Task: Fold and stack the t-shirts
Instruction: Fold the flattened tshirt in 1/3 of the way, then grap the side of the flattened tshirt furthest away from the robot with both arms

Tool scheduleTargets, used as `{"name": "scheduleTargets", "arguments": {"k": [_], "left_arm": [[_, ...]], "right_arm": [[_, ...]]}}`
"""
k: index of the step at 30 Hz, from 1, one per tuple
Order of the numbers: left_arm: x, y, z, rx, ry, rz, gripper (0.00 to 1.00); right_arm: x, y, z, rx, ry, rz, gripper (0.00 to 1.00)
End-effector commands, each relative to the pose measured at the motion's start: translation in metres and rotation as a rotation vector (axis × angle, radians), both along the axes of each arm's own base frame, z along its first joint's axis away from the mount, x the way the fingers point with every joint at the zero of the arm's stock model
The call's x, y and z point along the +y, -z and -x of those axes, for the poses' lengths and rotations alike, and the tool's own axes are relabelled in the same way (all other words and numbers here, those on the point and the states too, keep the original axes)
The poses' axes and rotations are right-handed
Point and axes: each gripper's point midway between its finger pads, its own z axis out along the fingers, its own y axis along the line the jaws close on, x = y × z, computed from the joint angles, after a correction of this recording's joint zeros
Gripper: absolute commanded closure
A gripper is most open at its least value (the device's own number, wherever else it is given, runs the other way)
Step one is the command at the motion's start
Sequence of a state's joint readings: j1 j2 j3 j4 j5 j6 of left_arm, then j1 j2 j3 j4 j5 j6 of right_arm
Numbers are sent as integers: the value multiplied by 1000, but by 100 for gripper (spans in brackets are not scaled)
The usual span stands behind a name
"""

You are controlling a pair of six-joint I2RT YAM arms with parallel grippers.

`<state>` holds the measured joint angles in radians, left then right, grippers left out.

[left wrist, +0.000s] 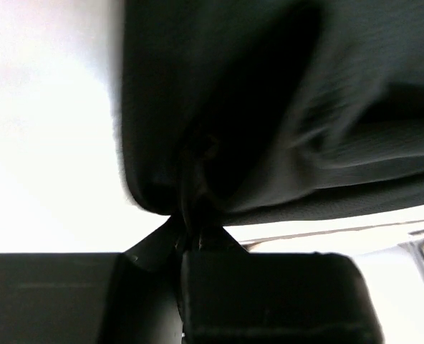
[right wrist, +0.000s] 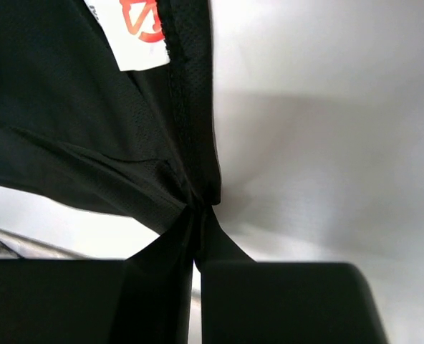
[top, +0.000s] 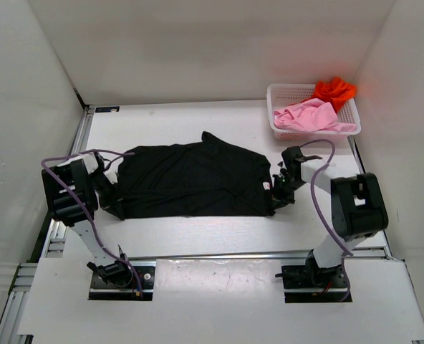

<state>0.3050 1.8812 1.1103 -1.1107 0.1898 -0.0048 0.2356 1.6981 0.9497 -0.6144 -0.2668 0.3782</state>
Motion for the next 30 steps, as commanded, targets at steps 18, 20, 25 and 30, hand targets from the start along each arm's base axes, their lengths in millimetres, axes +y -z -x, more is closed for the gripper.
{"name": "scheduleTargets", "arguments": {"k": [18,20,25,30], "left_arm": [[24,-51,62,28,63,-230,0],[27,-74,8,-162,31,-216,0],[11,-102,-101,-506,26,-75,0],[9,-97,-175,-656,70,-58,0]], "right_arm": [[-23,-72,79,20,68,122,38],[-9,-88,49,-69,-52,152,35],[67,-139,-66,-318,-258,179,32],[132,-139,-156,-414,-219,120,32]]}}
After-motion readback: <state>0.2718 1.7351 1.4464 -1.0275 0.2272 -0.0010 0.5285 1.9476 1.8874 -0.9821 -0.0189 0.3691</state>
